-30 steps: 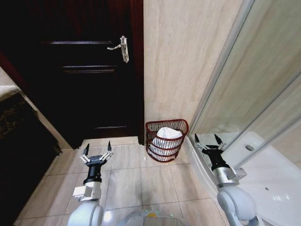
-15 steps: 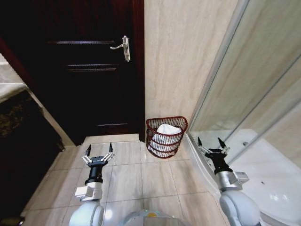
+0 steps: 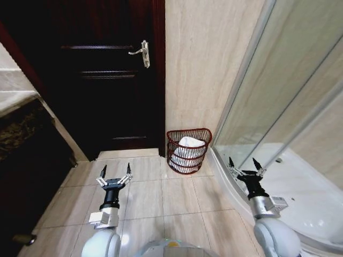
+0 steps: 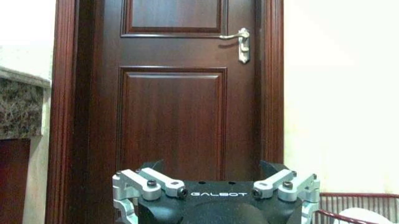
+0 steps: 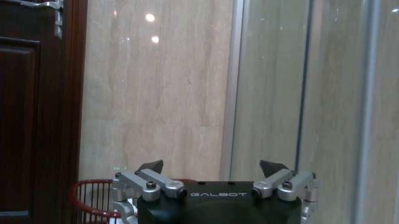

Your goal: Discard the used towel into the hamper.

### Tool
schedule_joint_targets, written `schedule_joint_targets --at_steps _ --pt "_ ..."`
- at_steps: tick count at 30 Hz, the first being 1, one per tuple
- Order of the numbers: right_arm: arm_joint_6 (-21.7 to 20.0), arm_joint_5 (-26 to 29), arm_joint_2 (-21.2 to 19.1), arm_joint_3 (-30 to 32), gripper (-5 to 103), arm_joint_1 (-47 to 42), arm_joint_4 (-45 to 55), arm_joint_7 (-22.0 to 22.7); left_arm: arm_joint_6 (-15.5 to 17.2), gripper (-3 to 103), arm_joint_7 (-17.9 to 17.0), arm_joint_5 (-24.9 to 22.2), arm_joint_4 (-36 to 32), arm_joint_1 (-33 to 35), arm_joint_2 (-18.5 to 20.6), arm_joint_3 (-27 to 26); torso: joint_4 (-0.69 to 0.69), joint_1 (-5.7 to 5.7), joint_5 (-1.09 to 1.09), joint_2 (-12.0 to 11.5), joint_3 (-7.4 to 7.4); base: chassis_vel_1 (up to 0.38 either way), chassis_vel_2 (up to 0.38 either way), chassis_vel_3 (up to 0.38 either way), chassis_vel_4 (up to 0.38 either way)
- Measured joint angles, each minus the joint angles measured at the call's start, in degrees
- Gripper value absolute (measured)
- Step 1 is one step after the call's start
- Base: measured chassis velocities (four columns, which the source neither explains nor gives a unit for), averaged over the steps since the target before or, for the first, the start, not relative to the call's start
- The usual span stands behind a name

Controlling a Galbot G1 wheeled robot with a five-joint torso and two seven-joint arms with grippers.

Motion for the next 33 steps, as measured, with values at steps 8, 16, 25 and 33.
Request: schedule_joint_targets --at_steps 8,16,25,33 --pt "0.23 0.25 1.22 0.28 100 -0.25 1.01 0.39 0.33 100 -0.59 1.02 0.17 -0.08 0.12 1.35 -0.01 -0.01 0.00 0.00 0.00 0.095 -0.090 -0.098 0.103" --pt "0.46 0.19 2.70 -0.60 100 0.45 1.61 1.76 1.27 100 -1.38 2.37 0.10 -0.39 0.49 2.78 0.00 0.00 0.01 0.00 0.00 -0.014 -0.040 -0.033 -0.021" --pt "0.84 -0.01 4.67 -0.49 100 -0.21 1.61 2.02 0.87 100 -1.39 2.46 1.34 -0.76 0.78 2.25 0.00 0.00 0.00 0.00 0.01 -0.088 -0.055 -0.057 -0.079" --pt "-0.30 -0.60 5.58 0.12 100 -1.37 1.28 2.70 -1.90 100 -0.80 -0.36 2.98 -0.82 1.94 1.91 -0.01 0.00 0.00 0.00 0.00 -0.091 -0.101 -0.114 -0.098"
